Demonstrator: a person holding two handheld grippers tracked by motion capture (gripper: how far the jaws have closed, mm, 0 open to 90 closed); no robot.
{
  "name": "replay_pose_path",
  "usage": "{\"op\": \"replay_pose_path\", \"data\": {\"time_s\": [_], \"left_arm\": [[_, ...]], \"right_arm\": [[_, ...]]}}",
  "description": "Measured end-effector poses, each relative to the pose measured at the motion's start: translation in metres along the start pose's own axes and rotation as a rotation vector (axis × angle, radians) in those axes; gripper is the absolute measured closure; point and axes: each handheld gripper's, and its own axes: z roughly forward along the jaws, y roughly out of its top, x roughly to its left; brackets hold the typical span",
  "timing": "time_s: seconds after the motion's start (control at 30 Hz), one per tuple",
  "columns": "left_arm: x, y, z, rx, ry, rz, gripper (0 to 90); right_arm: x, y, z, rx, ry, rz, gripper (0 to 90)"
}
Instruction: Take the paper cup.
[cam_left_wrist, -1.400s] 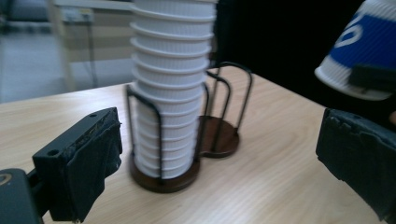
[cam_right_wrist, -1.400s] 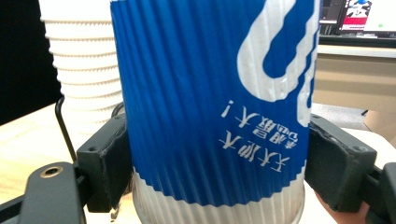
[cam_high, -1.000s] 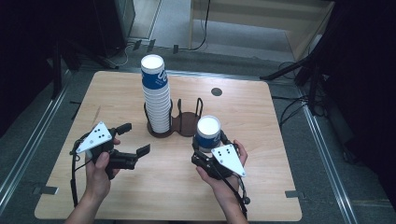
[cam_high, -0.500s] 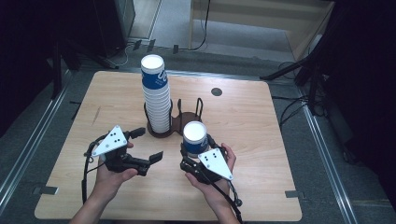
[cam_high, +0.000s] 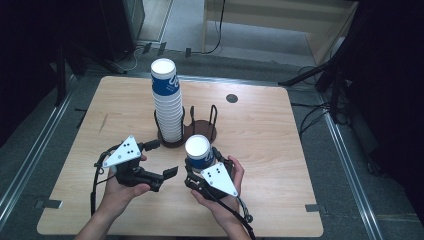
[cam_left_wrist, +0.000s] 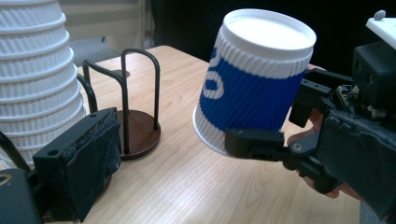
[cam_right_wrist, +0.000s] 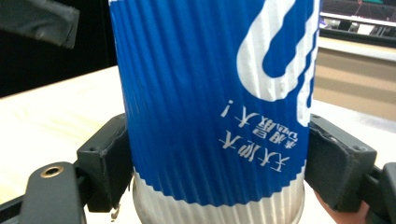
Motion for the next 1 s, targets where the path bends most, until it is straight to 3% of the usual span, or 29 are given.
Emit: {"op": "replay_pose_path", "data": {"time_s": [0.2, 0.33, 0.37, 0.4, 0.53, 0.77, 1.0], "left_arm": [[-0.002, 0.000, 0.004, 0.037, -0.013, 0.001, 1.3], [-0.004, 0.000, 0.006, 0.066, -0.007, 0.009, 1.4], [-0.004, 0.000, 0.006, 0.066, -0.007, 0.009, 1.4], [-0.005, 0.000, 0.007, 0.077, -0.009, 0.013, 1.3], [-0.007, 0.001, 0.009, 0.104, -0.011, 0.019, 2.8], [-0.010, 0.002, 0.012, 0.149, -0.010, 0.024, 5.6], [-0.011, 0.001, 0.015, 0.179, -0.002, 0.011, 7.6]], "right_arm": [[0.008, -0.005, 0.002, 0.002, -0.007, -0.083, 18.6], [0.015, -0.008, 0.003, 0.008, -0.015, -0.164, 18.6], [0.015, -0.008, 0.003, 0.008, -0.015, -0.164, 18.6], [0.019, -0.011, 0.004, 0.011, -0.023, -0.218, 18.6], [0.024, -0.014, 0.005, 0.012, -0.021, -0.284, 18.6], [0.030, -0.019, 0.007, 0.020, -0.007, -0.342, 18.5], [0.035, -0.020, 0.006, 0.011, 0.015, -0.367, 18.5]]}}
